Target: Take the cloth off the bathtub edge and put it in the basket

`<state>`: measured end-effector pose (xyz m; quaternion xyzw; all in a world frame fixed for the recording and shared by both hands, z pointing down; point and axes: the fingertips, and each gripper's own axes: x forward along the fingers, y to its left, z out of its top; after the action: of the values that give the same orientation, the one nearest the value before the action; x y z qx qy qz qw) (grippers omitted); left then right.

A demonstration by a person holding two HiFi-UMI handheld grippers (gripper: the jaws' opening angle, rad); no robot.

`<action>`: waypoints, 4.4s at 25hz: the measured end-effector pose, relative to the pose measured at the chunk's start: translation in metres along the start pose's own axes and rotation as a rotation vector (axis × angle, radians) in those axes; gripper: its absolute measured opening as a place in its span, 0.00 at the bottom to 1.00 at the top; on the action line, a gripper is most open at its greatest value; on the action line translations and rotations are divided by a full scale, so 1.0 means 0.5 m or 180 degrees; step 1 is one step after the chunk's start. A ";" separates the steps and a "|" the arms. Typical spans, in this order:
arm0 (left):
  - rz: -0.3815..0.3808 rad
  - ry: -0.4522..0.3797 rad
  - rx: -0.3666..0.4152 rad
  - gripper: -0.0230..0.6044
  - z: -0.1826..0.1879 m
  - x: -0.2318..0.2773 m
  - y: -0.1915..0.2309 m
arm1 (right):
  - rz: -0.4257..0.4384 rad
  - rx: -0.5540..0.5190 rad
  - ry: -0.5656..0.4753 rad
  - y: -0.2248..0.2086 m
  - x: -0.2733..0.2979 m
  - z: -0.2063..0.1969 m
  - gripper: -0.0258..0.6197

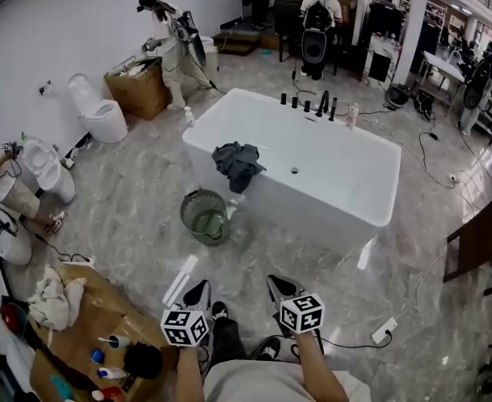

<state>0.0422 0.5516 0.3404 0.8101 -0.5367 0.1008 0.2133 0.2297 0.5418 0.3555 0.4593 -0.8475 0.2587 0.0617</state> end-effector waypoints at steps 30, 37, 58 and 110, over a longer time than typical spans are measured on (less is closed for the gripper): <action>-0.0150 0.0045 -0.0199 0.13 0.223 0.318 0.502 | -0.0349 -0.0141 0.0276 0.005 0.546 0.173 0.04; -0.0063 -0.0021 -0.0370 0.13 0.255 0.335 0.644 | -0.0523 -0.0233 0.0298 0.019 0.647 0.188 0.04; 0.0013 0.0141 -0.0106 0.13 0.418 0.525 0.814 | -0.0710 0.0204 0.0179 -0.160 0.952 0.330 0.04; -0.2110 0.1325 0.0528 0.13 0.182 1.438 0.789 | -0.2120 -0.1097 0.1058 -0.675 1.427 0.190 0.50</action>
<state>-0.0335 -0.2153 0.6353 0.9162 -0.1815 0.2315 0.2722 0.1090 -0.1881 0.6470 0.6435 -0.6619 0.1495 0.3542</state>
